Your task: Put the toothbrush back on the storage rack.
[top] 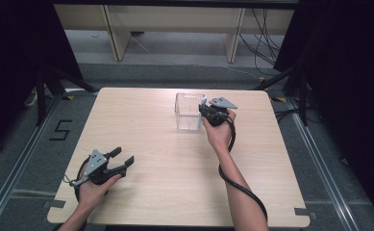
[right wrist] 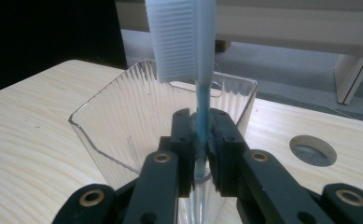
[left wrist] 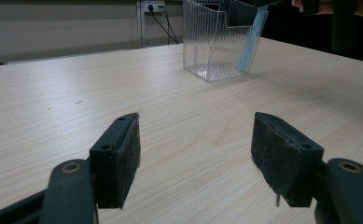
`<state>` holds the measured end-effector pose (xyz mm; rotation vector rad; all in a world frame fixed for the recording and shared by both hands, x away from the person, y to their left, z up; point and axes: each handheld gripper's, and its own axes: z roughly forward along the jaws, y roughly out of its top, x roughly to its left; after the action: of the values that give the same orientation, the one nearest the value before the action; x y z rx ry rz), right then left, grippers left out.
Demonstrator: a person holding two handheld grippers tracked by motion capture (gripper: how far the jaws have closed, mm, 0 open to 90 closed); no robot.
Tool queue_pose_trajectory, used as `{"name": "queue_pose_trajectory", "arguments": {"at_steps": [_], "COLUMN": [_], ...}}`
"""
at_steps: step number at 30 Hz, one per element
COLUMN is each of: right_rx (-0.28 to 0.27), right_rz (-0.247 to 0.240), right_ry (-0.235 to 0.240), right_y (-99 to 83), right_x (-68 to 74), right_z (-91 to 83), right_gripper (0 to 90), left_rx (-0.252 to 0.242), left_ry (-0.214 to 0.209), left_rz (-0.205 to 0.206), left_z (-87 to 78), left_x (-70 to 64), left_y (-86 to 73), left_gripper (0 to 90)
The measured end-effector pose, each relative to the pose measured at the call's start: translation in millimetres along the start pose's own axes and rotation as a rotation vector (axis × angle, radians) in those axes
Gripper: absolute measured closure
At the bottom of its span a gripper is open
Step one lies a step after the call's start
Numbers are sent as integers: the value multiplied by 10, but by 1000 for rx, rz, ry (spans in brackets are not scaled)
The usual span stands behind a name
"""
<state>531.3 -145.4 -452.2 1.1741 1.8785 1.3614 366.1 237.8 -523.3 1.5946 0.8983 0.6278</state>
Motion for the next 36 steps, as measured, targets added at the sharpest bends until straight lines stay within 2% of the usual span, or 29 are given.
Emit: {"name": "queue_pose_trajectory", "arguments": {"at_steps": [2, 3, 5, 12, 13, 18, 20, 22, 26, 36], "right_rx": [2, 7, -2, -9, -8, -16, -17, -14, -19, 20], "right_rz": [7, 35, -8, -6, 20, -4, -15, 11, -1, -6], "right_ry": [-9, -19, -15, -18, -16, -25, -29, -26, -27, -24], "right_y": [-2, -6, 0, 13, 12, 24, 24, 17, 16, -17], "right_x": [3, 33, 2, 24, 45, 55, 52, 69, 65, 52], "right_z": [-8, -16, -6, -26, -35, -74, -79, -90, -115, -235], "right_gripper": [795, 785, 758, 660, 646, 567, 558, 540, 516, 483], "left_rx": [-1, -1, -4, -2, -2, -2, -2, -3, -3, -2], "left_ry": [0, 0, -1, 0, 0, 0, 0, 0, 0, 1], "left_rz": [0, 0, -2, -1, -1, 0, 0, -2, -4, 0], "left_z": [0, 0, 2, -1, 0, -1, -1, -1, -1, -1], "left_x": [-1, 0, 1, 0, 0, -3, -2, 0, 2, -3], "left_y": [0, -1, -2, -1, -1, -1, -1, -1, -1, -1], "left_gripper": [326, 326, 326, 326, 326, 326, 326, 326, 326, 326]}}
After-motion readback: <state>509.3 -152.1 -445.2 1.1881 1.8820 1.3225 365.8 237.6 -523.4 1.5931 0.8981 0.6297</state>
